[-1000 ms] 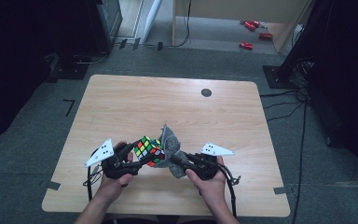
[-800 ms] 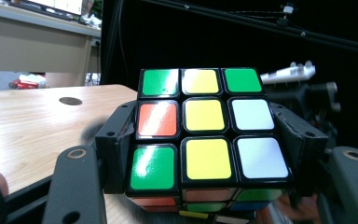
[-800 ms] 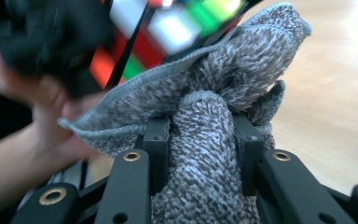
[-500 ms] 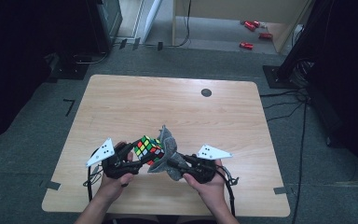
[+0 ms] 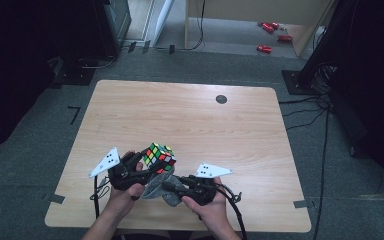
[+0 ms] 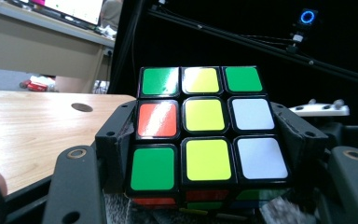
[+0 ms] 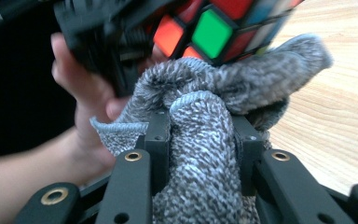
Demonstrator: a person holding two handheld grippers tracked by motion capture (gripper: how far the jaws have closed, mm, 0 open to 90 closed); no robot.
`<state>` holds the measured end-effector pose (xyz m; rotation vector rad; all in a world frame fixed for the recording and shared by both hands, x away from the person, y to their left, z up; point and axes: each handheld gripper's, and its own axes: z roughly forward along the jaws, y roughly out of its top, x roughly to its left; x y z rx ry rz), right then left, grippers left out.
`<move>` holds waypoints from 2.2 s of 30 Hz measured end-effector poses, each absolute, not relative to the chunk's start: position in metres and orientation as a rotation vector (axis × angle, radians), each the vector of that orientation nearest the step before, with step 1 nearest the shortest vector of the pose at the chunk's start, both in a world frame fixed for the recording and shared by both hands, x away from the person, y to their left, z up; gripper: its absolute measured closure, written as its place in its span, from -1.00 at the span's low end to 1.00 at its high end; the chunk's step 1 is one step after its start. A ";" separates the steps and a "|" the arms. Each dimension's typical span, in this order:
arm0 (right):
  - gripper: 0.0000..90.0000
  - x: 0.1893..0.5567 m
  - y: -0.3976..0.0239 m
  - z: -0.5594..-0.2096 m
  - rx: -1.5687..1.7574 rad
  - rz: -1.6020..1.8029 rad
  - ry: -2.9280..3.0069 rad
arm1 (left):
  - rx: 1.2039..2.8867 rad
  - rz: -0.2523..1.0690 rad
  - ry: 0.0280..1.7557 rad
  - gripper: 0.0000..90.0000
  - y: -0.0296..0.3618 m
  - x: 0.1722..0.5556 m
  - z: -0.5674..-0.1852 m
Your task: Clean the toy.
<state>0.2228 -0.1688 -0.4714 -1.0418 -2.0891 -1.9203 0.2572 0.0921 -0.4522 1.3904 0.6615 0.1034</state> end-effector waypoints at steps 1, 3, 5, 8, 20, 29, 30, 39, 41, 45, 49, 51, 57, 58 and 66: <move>0.49 0.224 -0.171 -0.473 -1.064 -1.933 -2.067 | 1.390 0.107 0.666 -0.23 0.093 0.257 -0.452; 0.49 0.225 -0.173 -0.476 -1.128 -1.946 -2.048 | 1.389 0.105 0.666 -0.23 0.093 0.257 -0.452; 0.50 0.227 -0.175 -0.480 -1.208 -1.922 -2.035 | 1.402 0.109 0.658 -0.23 0.090 0.256 -0.452; 0.48 0.226 -0.164 -0.483 -1.117 -1.820 -2.048 | 1.416 0.116 0.648 -0.23 0.085 0.254 -0.453; 0.54 0.223 -0.172 -0.476 -1.156 -1.967 -1.911 | 1.424 0.138 0.646 -0.23 0.084 0.253 -0.453; 0.71 0.217 -0.177 -0.469 -1.195 -2.102 -1.918 | 1.434 0.142 0.659 -0.23 0.085 0.255 -0.454; 0.75 0.217 -0.182 -0.467 -1.207 -2.126 -1.896 | 1.433 0.140 0.662 -0.23 0.085 0.255 -0.455; 0.59 0.230 -0.195 -0.476 -1.423 -1.924 -2.388 | 1.409 0.137 0.706 -0.23 0.091 0.258 -0.455; 0.42 0.236 -0.204 -0.478 -1.530 -1.885 -2.440 | 1.403 0.134 0.718 -0.23 0.092 0.260 -0.456; 0.09 0.240 -0.215 -0.471 -1.479 -1.920 -2.499 | 1.397 0.117 0.737 -0.23 0.093 0.261 -0.456; -0.07 0.230 -0.204 -0.458 -1.221 -2.056 -2.580 | 1.406 0.071 0.765 -0.23 0.090 0.263 -0.456; -0.16 0.222 -0.193 -0.455 -1.110 -2.086 -2.666 | 1.410 0.060 0.773 -0.23 0.088 0.263 -0.456; -0.49 0.208 -0.171 -0.456 -1.018 -2.093 -2.879 | 1.467 0.009 0.826 -0.23 0.077 0.262 -0.455; -0.49 0.207 -0.169 -0.456 -1.002 -2.088 -2.898 | 1.476 -0.002 0.831 -0.23 0.075 0.262 -0.455; -0.47 0.201 -0.158 -0.460 -0.925 -2.063 -3.106 | 1.577 -0.082 0.846 -0.23 0.056 0.259 -0.452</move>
